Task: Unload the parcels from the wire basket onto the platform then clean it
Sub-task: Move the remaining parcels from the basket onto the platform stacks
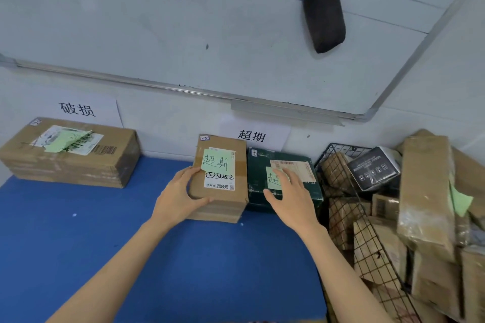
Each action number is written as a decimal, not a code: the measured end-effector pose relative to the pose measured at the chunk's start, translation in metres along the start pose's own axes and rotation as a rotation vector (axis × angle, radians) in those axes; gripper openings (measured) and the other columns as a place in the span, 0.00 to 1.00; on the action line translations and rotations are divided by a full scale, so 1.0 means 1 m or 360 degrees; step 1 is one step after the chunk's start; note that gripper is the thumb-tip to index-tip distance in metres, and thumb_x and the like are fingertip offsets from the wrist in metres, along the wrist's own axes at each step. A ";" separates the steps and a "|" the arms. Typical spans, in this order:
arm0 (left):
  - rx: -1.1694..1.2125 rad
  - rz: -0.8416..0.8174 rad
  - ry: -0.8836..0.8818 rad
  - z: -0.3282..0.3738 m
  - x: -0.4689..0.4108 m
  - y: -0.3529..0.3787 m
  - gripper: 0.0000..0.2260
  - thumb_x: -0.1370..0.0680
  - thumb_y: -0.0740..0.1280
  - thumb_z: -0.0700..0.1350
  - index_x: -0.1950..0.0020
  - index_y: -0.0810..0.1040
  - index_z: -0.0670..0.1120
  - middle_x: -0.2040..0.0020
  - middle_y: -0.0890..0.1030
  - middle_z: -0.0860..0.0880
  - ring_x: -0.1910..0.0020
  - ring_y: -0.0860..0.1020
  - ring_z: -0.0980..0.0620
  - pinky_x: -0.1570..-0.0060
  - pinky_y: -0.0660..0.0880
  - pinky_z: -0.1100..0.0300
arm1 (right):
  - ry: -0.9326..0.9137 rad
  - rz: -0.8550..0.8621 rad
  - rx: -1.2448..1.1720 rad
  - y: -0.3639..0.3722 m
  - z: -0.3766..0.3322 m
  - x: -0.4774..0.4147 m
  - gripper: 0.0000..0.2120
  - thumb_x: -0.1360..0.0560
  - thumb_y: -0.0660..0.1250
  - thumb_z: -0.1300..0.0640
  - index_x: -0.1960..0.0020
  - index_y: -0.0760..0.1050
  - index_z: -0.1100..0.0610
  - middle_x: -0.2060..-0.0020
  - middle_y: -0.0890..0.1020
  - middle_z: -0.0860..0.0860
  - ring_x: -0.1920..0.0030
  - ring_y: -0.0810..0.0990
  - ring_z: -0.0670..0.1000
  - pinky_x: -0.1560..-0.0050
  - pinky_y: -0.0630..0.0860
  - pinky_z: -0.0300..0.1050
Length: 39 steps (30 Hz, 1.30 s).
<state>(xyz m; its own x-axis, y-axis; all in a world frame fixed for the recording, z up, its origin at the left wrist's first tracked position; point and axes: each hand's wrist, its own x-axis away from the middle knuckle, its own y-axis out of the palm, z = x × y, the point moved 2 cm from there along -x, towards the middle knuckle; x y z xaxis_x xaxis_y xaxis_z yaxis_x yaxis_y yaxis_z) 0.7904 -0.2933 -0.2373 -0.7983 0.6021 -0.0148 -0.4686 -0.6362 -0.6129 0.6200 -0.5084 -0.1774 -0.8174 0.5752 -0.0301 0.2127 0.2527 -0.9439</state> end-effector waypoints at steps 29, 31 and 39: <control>-0.0705 0.0121 0.1262 0.283 0.071 0.114 0.33 0.27 0.54 0.66 0.26 0.70 0.51 0.25 0.68 0.46 0.27 0.66 0.42 0.34 0.66 0.42 | 0.0563 0.0572 0.0415 -0.235 0.165 0.222 0.31 0.20 0.60 0.41 0.21 0.57 0.49 0.20 0.55 0.50 0.21 0.52 0.52 0.25 0.57 0.54; -0.0692 0.0107 0.1308 0.303 0.092 0.136 0.34 0.27 0.54 0.67 0.26 0.70 0.51 0.25 0.68 0.47 0.28 0.67 0.43 0.34 0.67 0.43 | 0.0619 0.0566 0.0394 -0.243 0.187 0.250 0.31 0.20 0.60 0.41 0.21 0.56 0.48 0.20 0.54 0.50 0.21 0.51 0.52 0.25 0.56 0.54; -0.0621 0.0020 0.1338 0.379 0.182 0.213 0.38 0.29 0.48 0.72 0.22 0.60 0.57 0.20 0.58 0.52 0.22 0.57 0.47 0.28 0.57 0.44 | 0.0656 0.0596 0.0386 -0.275 0.269 0.347 0.32 0.20 0.59 0.41 0.20 0.54 0.48 0.20 0.53 0.50 0.20 0.48 0.53 0.24 0.53 0.52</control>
<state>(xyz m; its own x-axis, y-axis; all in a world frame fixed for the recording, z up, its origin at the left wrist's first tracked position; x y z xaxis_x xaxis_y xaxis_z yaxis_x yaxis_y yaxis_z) 0.4024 -0.5022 -0.0707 -0.1941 0.8454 -0.4977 -0.1792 -0.5293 -0.8293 0.1335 -0.5873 -0.0168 -0.4254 0.8570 -0.2907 0.2781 -0.1819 -0.9432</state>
